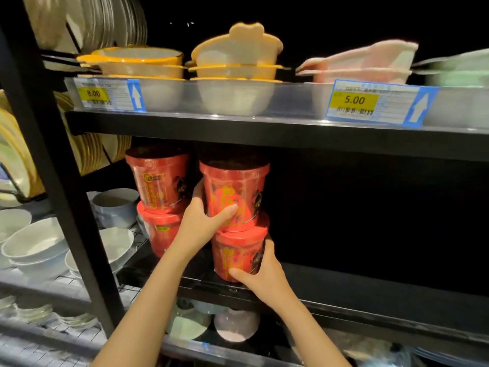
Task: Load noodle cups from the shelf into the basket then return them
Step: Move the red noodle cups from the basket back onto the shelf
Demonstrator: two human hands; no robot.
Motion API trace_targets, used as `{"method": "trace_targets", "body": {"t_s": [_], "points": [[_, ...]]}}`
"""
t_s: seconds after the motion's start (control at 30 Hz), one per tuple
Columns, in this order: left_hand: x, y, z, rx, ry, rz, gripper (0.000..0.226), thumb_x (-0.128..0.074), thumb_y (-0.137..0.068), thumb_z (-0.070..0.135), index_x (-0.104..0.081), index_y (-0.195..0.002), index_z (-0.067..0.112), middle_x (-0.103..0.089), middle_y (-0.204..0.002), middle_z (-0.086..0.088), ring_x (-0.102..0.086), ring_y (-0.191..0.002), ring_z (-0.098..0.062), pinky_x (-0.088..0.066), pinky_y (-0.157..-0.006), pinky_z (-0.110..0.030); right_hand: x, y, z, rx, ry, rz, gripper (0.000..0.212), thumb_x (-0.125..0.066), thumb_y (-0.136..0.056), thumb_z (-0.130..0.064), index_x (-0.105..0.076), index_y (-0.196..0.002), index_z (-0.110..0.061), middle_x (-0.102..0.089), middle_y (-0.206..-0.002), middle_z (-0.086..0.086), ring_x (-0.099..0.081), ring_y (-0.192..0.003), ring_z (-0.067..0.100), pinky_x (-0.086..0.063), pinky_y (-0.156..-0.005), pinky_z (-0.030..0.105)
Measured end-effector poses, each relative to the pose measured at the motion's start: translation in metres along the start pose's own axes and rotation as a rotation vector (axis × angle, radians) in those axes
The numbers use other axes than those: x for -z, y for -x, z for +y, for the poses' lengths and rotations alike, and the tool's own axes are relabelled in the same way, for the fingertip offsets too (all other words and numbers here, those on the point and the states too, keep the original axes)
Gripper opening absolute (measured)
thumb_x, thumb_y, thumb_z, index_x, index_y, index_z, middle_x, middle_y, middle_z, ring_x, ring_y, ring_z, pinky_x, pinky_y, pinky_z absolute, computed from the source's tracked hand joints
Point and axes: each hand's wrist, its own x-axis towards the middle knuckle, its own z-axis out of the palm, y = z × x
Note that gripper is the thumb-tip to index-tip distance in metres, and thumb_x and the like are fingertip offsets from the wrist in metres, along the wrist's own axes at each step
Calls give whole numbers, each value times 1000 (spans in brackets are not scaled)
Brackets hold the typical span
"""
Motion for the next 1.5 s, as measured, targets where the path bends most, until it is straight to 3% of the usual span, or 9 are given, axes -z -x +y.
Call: {"method": "trace_targets", "body": {"t_s": [0.07,0.27,0.57,0.8,0.93,1.07,1.2,1.33,1.5], "points": [[0,6,0,-22,-53,45,102,-81,-66,39,-18,-144,23,-43,-129,9,-46,-115,-6,-38,-84,-13,-1,1,0,-2,10,15,71,-78,-71,-37,-24,-117,-34,-48,-122,-9,-50,-106,5,-41,-84,16],[-6,10,1,-29,-229,113,116,-83,-56,50,-14,-144,20,-44,-138,-5,-46,-124,-22,-43,-99,-39,-11,-2,-6,-32,53,80,92,-81,-67,-42,-25,-136,-21,-47,-134,-2,-50,-121,17,-45,-98,33],[-2,-9,-6,-37,-224,156,114,-78,-57,44,-13,-146,17,-55,-119,-9,-56,-105,-25,-41,-79,-25,-29,-21,-16,-93,121,150,102,-81,-65,-44,-22,-142,-13,-51,-128,7,-53,-117,23,-48,-92,34],[-2,-10,-12,-53,-170,141,112,-72,-52,46,-16,-145,19,-52,-127,-9,-54,-112,-25,-41,-86,-24,-30,-26,-16,-86,136,178,105,-83,-62,-45,-23,-143,-14,-54,-126,6,-55,-115,22,-48,-91,31],[2,-9,-16,-50,-135,106,119,-72,-47,60,-14,-145,24,-47,-134,-7,-50,-118,-22,-41,-92,-27,-31,-24,-16,-90,155,180,106,-82,-62,-48,-23,-143,-15,-52,-128,5,-53,-117,21,-47,-93,32],[0,-12,-17,-46,-149,101,113,-74,-54,52,-13,-145,23,-50,-130,-8,-53,-115,-23,-44,-88,-27,-31,-22,-17,-99,137,176,102,-82,-63,-46,-25,-141,-14,-52,-127,5,-53,-117,21,-46,-91,29],[-2,-12,-18,-43,-150,89,118,-66,-46,63,-14,-145,26,-55,-123,-7,-57,-106,-21,-49,-85,-29,-30,-22,-18,-110,127,188,98,-83,-64,-41,-28,-140,-12,-51,-127,6,-53,-117,21,-43,-88,26],[-5,-11,-19,-37,-121,96,118,-65,-47,64,-14,-145,23,-53,-110,4,-55,-95,-11,-45,-78,-20,-29,-19,-18,-107,126,199,98,-83,-65,-40,-26,-140,-12,-49,-128,8,-51,-119,23,-44,-93,30],[-10,-9,-17,-25,-119,89,118,-70,-49,61,-13,-145,24,-50,-105,8,-53,-90,-8,-39,-68,-8,-25,-15,-16,-100,109,206,89,-83,-66,-37,-31,-134,-12,-49,-126,7,-51,-116,22,-41,-86,24]]}}
